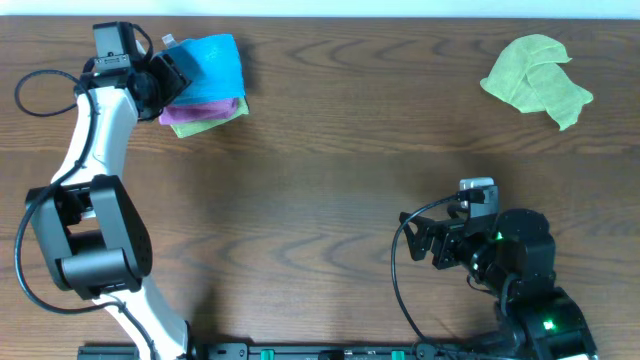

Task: Fold the cloth
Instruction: 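Lower the blue cloth onto the pink stack and open the left gripper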

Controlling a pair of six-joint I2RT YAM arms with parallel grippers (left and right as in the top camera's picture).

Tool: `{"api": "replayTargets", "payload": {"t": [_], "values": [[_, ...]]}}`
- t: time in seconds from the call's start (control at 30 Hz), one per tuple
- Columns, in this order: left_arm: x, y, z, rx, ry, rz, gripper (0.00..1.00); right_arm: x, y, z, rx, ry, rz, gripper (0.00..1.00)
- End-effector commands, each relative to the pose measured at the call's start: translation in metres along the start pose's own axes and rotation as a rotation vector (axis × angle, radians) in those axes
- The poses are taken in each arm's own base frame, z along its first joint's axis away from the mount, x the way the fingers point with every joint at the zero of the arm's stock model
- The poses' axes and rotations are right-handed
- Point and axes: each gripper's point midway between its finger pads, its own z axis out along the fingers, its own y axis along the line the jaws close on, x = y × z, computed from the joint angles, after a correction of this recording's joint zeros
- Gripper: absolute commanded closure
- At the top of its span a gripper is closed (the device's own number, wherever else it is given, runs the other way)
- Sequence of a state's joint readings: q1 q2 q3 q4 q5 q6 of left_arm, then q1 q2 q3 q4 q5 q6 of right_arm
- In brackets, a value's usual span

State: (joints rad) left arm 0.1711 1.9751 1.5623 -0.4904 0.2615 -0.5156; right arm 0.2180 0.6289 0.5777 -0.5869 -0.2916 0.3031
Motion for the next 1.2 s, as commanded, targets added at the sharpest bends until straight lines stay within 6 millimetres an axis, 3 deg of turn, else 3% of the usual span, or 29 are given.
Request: {"api": "replayTargets", "payload": {"t": [0.0, 0.17, 0.3, 0.6, 0.73, 1.03, 1.17], "values": [[-0.013, 0.005, -0.004, -0.008, -0.027, 0.009, 0.26, 0.0, -0.002, 0.0, 0.005, -0.001, 0.014, 0.01], [-0.022, 0.009, -0.019, -0.008, -0.05, -0.002, 0.23, 0.0, -0.002, 0.0, 0.005, -0.001, 0.014, 0.01], [-0.021, 0.003, -0.044, -0.004, -0.06, 0.05, 0.16, 0.0, -0.002, 0.0, 0.005, -0.001, 0.014, 0.01], [0.01, 0.009, -0.101, -0.072, 0.012, 0.197, 0.04, 0.0, -0.002, 0.0, 0.005, -0.001, 0.014, 0.01], [0.029, 0.009, -0.12, -0.088, 0.061, 0.221, 0.04, 0.0, -0.002, 0.0, 0.005, -0.001, 0.014, 0.01], [0.064, -0.004, -0.137, -0.036, 0.173, 0.126, 0.05, 0.0, -0.002, 0.0, 0.005, -0.001, 0.014, 0.01], [0.06, -0.003, -0.136, -0.039, 0.159, 0.128, 0.04, 0.0, -0.002, 0.0, 0.005, -0.001, 0.014, 0.01]]}}
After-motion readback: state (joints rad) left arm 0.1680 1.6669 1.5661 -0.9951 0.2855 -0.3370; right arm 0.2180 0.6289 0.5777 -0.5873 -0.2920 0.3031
